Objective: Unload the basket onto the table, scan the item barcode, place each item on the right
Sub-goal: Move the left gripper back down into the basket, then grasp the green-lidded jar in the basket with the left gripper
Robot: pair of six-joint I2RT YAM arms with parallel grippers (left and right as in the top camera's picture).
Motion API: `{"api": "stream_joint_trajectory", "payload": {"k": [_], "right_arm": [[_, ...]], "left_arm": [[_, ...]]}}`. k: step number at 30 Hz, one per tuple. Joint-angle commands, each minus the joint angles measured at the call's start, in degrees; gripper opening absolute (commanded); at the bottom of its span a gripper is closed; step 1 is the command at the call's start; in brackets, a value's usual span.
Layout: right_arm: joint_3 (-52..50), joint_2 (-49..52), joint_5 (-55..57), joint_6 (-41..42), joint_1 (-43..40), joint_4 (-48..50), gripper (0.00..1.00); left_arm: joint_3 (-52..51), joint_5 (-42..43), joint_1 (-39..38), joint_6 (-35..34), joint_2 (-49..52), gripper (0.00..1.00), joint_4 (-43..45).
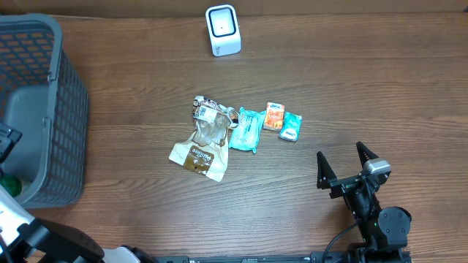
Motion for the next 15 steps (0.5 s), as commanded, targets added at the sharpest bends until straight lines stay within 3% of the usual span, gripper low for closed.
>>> {"api": "stream_joint_trajectory", "payload": {"k": [1, 15], "right_arm": [[-0.61, -0.42, -0.28, 0.22, 0.24, 0.33, 1.0], [-0.63, -0.42, -0.28, 0.22, 0.24, 0.33, 1.0]], "left_arm": [[-4.2, -1.81, 1.95, 6.91, -0.22, 1.0, 3.39], [-9.44, -6.88, 5.68, 13.11, 2.69, 1.0, 11.67]]}}
